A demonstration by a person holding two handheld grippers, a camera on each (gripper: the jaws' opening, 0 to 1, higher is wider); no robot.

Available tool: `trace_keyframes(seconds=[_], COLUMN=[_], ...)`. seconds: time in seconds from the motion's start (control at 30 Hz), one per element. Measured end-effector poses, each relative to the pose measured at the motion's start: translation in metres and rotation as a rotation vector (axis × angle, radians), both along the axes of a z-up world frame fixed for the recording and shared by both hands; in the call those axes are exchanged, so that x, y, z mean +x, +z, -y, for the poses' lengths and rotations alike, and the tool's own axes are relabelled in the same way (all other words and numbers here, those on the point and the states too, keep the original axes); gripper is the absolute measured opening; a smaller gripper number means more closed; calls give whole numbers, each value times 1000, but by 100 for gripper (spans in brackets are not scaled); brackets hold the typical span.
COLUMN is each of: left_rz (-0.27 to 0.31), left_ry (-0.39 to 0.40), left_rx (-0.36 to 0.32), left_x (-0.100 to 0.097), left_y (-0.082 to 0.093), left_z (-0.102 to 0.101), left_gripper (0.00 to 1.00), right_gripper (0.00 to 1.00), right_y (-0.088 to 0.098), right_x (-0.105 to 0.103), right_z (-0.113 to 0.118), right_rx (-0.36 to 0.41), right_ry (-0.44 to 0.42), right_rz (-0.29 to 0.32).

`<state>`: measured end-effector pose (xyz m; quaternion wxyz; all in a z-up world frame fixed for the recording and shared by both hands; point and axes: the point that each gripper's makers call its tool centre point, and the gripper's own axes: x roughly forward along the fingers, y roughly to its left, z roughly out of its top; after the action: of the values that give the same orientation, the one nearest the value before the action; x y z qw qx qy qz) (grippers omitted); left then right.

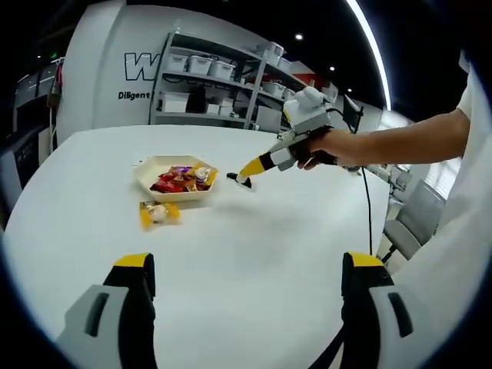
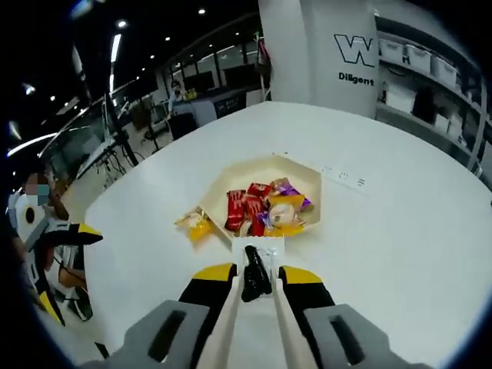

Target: Place the target food into the container with the food tongs after gripping and lifting it, then release it inside without dropping or visibly crushing the food.

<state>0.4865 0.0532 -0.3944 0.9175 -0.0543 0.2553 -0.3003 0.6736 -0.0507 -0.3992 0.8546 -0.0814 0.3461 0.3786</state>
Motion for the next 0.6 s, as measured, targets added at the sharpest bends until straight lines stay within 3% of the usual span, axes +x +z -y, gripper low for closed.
trace_keyframes(seconds=[0.17,0.33,0.6], left_rz=[6,7,6], left_ry=[-4,-3,22], left_rx=[0,1,7], left_x=[0,-2,-7], left_y=[1,2,4], left_z=[1,-1,-13], left_gripper=[98,98,98], right_gripper=[16,17,17], right_y=[20,46,61], right_x=[28,42,72], right_z=[-16,-38,-61], right_rx=[22,24,18], right_ry=[2,23,42], right_rz=[37,78,113])
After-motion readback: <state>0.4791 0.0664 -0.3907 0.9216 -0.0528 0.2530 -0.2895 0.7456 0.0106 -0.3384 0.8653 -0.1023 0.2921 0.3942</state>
